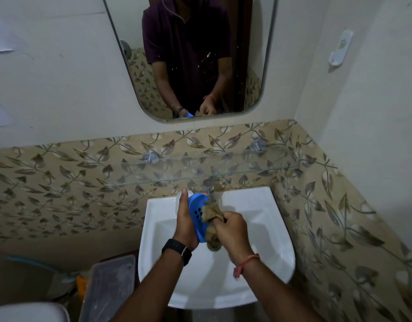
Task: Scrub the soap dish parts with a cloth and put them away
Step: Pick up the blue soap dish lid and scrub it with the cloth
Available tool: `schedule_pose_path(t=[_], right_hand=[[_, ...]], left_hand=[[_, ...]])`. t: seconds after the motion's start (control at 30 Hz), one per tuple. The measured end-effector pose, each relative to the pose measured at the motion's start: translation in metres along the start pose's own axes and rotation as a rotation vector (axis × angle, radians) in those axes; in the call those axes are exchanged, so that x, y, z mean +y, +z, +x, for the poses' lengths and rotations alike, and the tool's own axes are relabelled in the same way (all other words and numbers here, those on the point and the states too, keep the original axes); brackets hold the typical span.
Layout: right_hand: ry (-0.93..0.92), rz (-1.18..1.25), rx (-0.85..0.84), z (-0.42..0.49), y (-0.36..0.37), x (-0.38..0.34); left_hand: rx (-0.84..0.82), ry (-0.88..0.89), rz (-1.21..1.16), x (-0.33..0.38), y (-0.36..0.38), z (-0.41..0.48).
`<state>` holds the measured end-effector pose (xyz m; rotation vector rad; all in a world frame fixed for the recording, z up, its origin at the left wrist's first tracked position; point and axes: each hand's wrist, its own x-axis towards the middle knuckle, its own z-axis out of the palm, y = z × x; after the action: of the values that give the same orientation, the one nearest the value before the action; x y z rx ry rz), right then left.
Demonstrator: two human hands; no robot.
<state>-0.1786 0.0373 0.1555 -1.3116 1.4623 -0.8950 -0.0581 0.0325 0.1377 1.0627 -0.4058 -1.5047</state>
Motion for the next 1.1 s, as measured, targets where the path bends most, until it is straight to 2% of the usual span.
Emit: schedule_pose_path(t=[0.07, 0.17, 0.27, 0.37, 0.43, 0.5, 0.67, 0.73, 0.8, 0.93, 1.03, 1.1], right_hand=[[0.055, 0.199, 0.019, 0.001, 0.008, -0.008], [-0.138, 0.218, -0.020, -0.005, 0.018, -0.017], [-0.345, 0.024, -0.201, -0.008, 0.009, -0.018], [-0.459, -0.321, -0.447, -0.007, -0.012, -0.015], [-0.534, -0.460, -0.517, -0.009, -0.024, -0.015], [-0.558, -0.468, -0.496, -0.011, -0.031, -0.015], [-0.311, -0.479, -0.060, 0.009, -0.059, -0.005], [-0.209, -0.437, 0.044, 0.017, -0.073, -0.002], [-0.190, -0.345, 0.112, 0.018, -0.084, 0.000], [-0.319, -0.180, 0.120, 0.002, -0.078, -0.007], [-0.505, -0.238, -0.036, -0.017, -0.053, -0.005], [-0.544, -0.301, -0.144, -0.027, -0.035, 0.007]], left_hand=[[-0.014, 0.008, 0.002, -0.001, 0.003, -0.002], [-0.032, 0.022, -0.027, -0.009, 0.008, -0.006], [-0.002, 0.032, -0.090, -0.005, 0.005, -0.006], [0.018, 0.007, -0.138, 0.004, -0.008, -0.001], [0.022, -0.006, -0.167, 0.008, -0.014, 0.001], [-0.002, -0.010, -0.172, 0.009, -0.015, 0.001], [-0.023, 0.000, -0.255, 0.016, -0.018, -0.004], [-0.042, 0.018, -0.283, 0.021, -0.021, -0.006], [-0.068, 0.038, -0.286, 0.025, -0.023, -0.006], [-0.104, 0.062, -0.209, 0.029, -0.023, -0.007], [-0.096, 0.059, -0.101, 0.027, -0.017, -0.009], [-0.086, 0.064, 0.003, 0.025, -0.010, -0.009]])
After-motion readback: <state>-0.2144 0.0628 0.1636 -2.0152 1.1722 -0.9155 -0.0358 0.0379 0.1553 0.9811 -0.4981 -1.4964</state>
